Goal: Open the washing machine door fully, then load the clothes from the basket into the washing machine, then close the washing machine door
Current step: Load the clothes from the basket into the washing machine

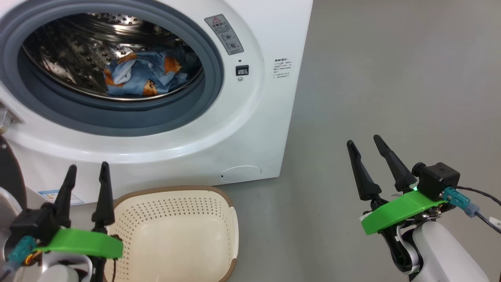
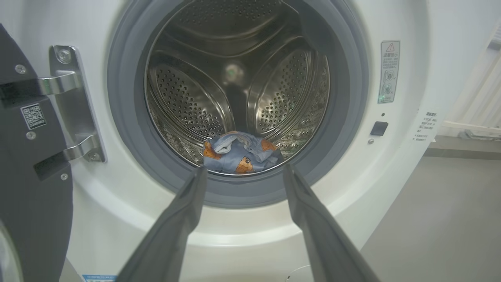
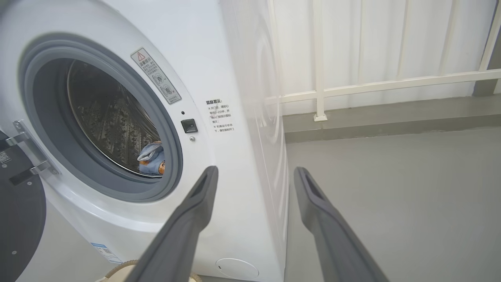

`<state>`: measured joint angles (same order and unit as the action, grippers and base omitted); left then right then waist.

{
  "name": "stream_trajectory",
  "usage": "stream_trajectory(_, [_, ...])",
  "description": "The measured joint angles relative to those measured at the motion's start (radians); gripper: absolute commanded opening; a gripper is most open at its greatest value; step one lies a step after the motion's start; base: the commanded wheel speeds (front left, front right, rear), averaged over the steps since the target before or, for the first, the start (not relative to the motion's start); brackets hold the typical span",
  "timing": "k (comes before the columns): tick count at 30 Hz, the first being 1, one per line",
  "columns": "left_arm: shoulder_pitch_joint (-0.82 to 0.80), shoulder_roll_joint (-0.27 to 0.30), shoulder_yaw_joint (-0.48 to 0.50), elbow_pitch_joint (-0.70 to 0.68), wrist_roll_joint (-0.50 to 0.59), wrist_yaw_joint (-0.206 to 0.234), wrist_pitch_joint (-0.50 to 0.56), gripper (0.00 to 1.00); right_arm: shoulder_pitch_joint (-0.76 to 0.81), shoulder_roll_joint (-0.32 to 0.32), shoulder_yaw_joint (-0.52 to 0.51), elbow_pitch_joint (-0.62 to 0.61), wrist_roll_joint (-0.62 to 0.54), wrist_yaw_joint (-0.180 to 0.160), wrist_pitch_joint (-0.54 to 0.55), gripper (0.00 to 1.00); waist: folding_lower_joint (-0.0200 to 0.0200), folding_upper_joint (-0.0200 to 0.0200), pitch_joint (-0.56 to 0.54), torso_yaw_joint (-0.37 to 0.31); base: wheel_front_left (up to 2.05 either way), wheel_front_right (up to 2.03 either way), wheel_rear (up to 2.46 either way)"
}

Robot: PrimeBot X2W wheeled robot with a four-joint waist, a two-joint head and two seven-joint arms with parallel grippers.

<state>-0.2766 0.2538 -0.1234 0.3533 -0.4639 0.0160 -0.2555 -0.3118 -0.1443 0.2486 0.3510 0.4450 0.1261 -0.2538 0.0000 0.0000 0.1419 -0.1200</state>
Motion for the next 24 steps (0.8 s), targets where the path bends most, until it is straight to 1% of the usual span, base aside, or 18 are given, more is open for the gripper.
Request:
stream_trajectory(5, [0.056,-0.004,0.004,-0.063,0.000,0.020,0.000,1.00,0.000,-0.012,-0.002,-0.001,0.000,0.000,0.000,1.00,0.0000,0.0000,-0.003,0.009,0.00,0.00,0.00])
stream_trajectory(11, [0.097,-0.015,0.016,-0.119,-0.012,0.024,0.000,1.00,0.000,-0.015,-0.004,-0.001,0.000,0.000,0.000,1.00,0.0000,0.0000,-0.009,0.009,0.00,0.00,0.00])
stream_trajectory(24, [0.122,-0.013,0.010,-0.124,-0.012,0.029,0.001,1.00,0.000,-0.019,0.001,0.001,0.000,0.000,0.000,1.00,0.0000,0.0000,-0.027,0.009,0.00,0.00,0.00])
